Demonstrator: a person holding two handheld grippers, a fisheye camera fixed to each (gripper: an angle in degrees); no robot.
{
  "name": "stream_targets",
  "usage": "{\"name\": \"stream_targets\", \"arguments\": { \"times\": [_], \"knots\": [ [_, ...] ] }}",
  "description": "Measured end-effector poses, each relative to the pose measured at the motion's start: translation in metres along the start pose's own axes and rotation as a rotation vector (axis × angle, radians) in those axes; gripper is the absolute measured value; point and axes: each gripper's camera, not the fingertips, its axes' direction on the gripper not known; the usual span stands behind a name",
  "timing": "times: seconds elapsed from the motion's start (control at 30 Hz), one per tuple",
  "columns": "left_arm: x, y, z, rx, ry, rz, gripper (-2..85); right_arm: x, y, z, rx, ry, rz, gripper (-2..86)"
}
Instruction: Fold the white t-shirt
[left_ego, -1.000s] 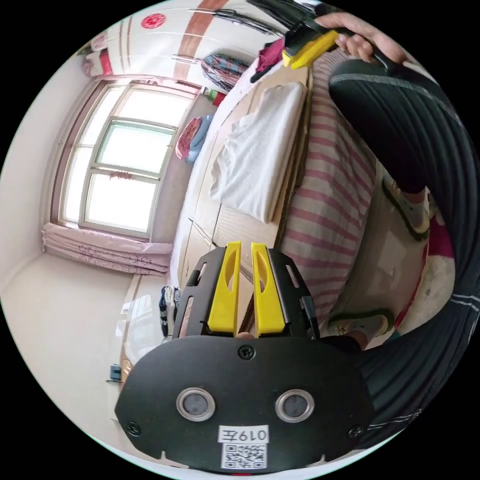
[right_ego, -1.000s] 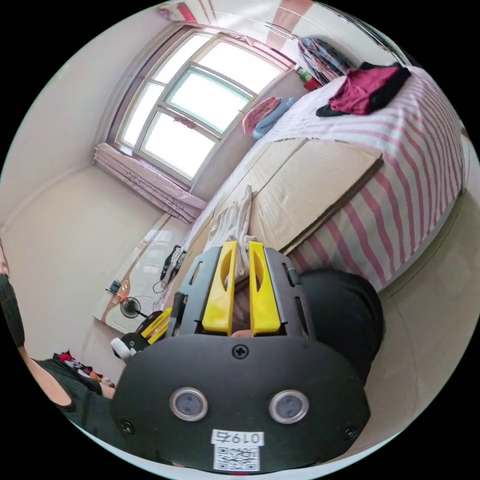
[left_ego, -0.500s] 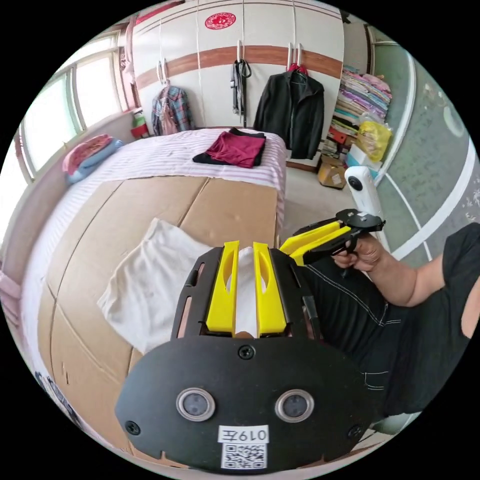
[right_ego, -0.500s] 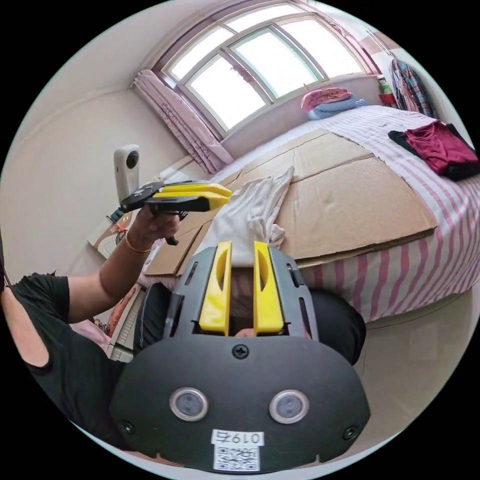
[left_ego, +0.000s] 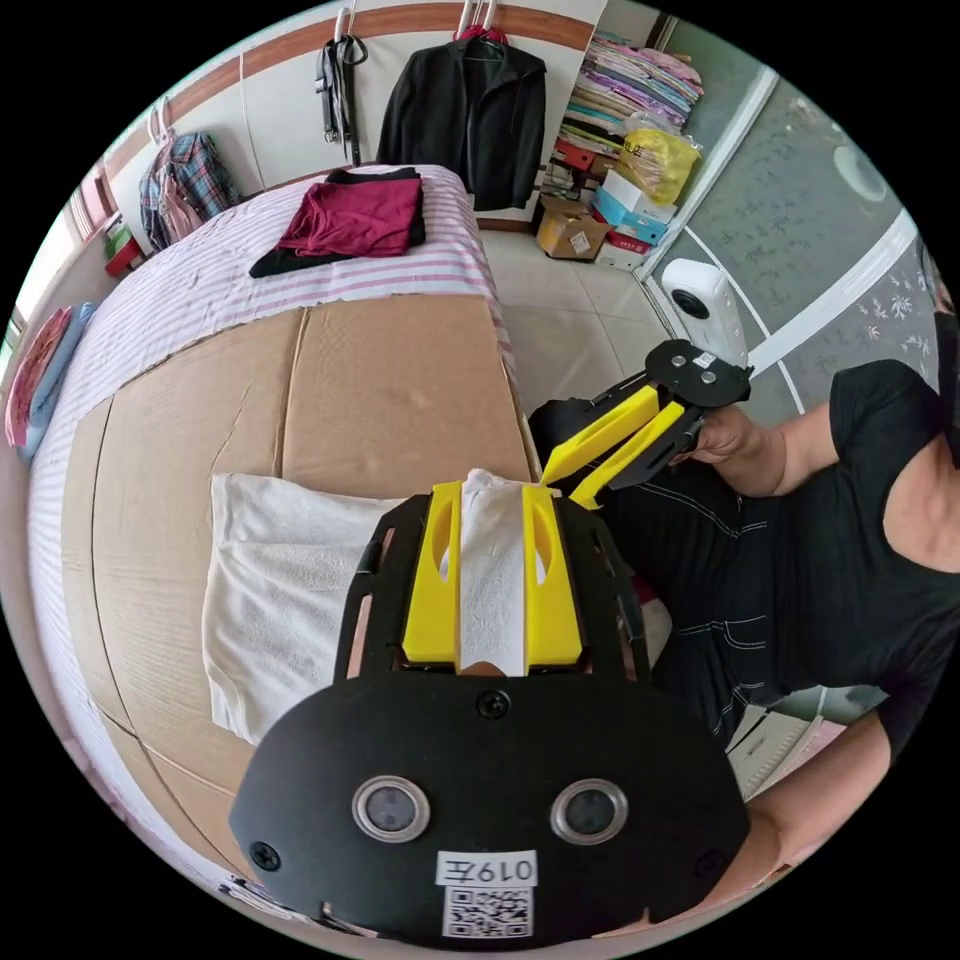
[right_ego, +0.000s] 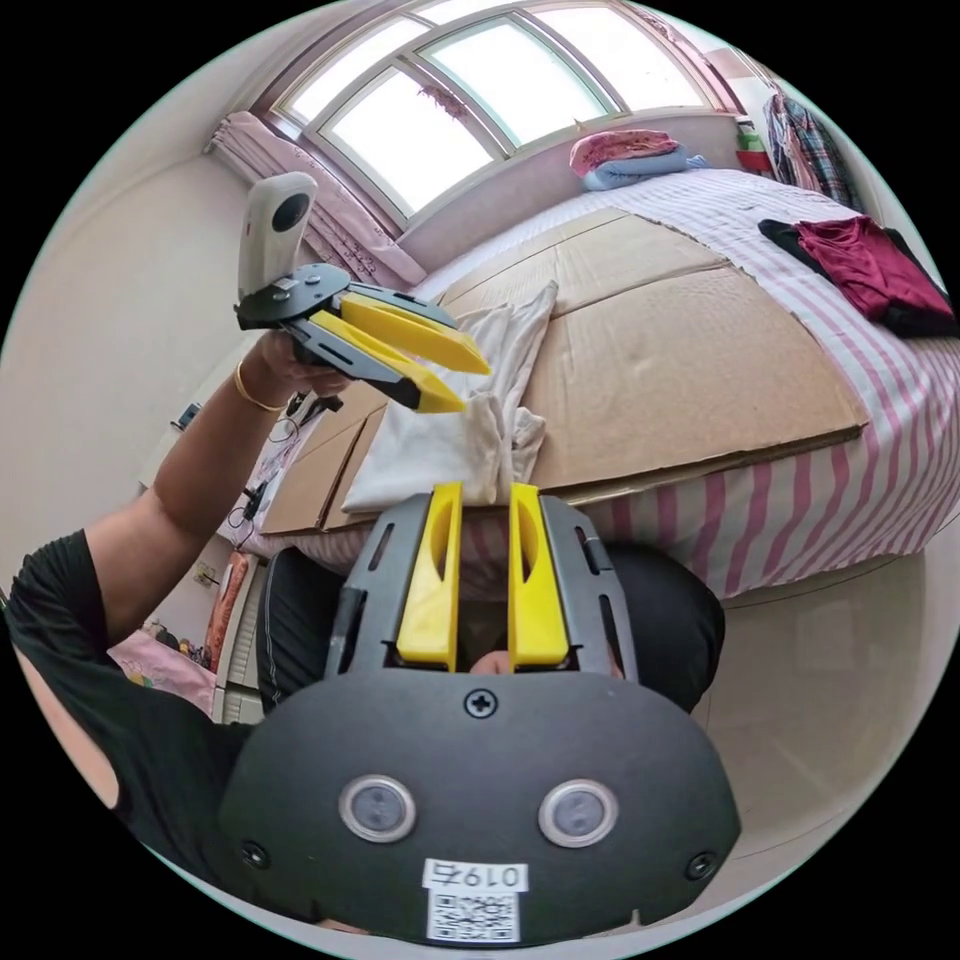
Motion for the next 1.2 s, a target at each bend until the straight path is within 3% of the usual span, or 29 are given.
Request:
{"name": "stream_targets", "arguments": {
  "times": [0.3, 0.9, 1.2],
  "knots": [
    [-0.058, -0.040, -0.001, -0.057, 0.071, -0.001, 7.3, -0.022, -0.002, 0.014, -0.007, 0.026, -0.032, 6.9],
    [-0.129, -0.083, -0.035, 0.061, 0.180, 0.003, 0.9, -0.039, -0.036, 0.017, 0.048, 0.064, -0.041, 0.8],
    [-0.146, -0.109, -0.023, 0.010, 0.185, 0.017, 0.8, -0.034, -0.063, 0.017, 0.030, 0.048, -0.002, 0.5]
  ]
}}
